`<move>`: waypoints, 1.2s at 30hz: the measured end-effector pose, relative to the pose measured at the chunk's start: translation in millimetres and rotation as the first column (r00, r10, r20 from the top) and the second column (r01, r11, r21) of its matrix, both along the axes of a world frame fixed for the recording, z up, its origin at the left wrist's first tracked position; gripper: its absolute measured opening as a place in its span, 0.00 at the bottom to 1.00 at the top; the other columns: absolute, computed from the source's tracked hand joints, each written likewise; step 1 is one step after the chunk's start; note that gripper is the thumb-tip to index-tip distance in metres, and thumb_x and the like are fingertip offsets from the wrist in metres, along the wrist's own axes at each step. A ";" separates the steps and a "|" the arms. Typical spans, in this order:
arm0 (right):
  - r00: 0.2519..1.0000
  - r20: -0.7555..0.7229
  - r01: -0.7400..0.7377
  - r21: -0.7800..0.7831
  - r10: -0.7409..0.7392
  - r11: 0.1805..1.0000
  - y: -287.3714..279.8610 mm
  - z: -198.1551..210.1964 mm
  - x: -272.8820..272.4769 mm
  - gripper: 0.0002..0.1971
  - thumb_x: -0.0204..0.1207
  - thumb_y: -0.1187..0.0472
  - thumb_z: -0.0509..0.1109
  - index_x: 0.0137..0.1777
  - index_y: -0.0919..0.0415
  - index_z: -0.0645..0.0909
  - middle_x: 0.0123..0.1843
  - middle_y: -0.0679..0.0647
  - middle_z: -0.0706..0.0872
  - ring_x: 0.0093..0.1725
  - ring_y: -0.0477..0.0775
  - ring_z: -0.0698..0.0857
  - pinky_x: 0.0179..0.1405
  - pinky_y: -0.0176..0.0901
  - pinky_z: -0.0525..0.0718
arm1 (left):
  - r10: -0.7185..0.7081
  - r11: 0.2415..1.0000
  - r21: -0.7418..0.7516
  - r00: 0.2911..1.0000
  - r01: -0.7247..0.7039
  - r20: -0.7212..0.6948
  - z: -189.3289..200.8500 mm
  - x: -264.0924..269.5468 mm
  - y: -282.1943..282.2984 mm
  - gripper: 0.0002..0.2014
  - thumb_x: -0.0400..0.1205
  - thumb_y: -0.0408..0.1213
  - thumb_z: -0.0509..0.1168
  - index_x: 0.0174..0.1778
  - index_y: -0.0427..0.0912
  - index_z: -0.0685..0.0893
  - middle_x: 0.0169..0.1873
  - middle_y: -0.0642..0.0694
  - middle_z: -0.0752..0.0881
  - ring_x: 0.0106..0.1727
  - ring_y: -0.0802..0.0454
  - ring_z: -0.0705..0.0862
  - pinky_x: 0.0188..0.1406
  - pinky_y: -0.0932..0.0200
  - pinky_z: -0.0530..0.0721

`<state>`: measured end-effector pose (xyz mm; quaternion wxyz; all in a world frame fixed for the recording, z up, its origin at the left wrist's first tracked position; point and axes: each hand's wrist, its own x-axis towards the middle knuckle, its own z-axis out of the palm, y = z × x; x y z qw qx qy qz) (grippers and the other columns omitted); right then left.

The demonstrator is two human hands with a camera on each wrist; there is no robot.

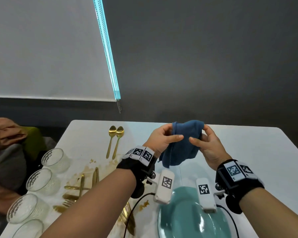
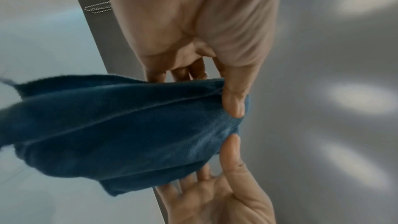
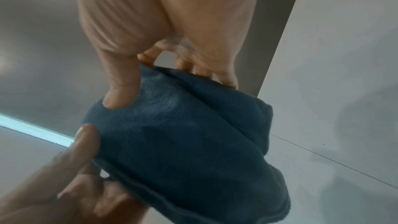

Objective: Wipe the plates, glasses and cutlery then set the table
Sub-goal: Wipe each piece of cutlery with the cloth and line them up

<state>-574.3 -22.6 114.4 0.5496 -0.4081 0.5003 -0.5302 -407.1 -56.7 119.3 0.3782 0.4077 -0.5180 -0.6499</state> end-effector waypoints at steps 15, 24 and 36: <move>1.000 -0.016 0.011 0.021 -0.011 1.000 20.8 3.1 45.8 0.09 0.75 0.74 0.67 0.50 0.61 0.80 0.47 0.57 0.85 0.49 0.53 0.83 0.51 0.41 0.80 | 0.063 0.997 0.041 0.997 -0.061 -0.034 3.4 51.4 24.9 0.14 0.76 0.18 0.67 0.46 0.44 0.80 0.43 0.42 0.83 0.46 0.46 0.83 0.40 0.59 0.88; 0.990 -0.141 -0.017 0.010 0.018 1.000 53.5 -10.2 95.4 0.32 0.57 0.71 0.81 0.58 0.47 0.75 0.60 0.52 0.83 0.60 0.55 0.83 0.57 0.54 0.84 | 0.067 0.985 0.167 0.989 -0.045 -0.131 -13.2 96.7 55.3 0.13 0.78 0.21 0.66 0.50 0.44 0.80 0.43 0.46 0.85 0.43 0.53 0.85 0.36 0.63 0.88; 0.991 -0.126 0.058 0.205 -0.032 0.977 90.3 -40.6 102.5 0.33 0.63 0.73 0.79 0.66 0.53 0.71 0.61 0.55 0.82 0.55 0.55 0.83 0.45 0.46 0.84 | -0.199 0.979 0.200 0.337 0.033 0.920 -109.6 152.0 87.1 0.08 0.82 0.43 0.62 0.46 0.42 0.74 0.30 0.49 0.73 0.49 0.45 0.83 0.43 0.59 0.78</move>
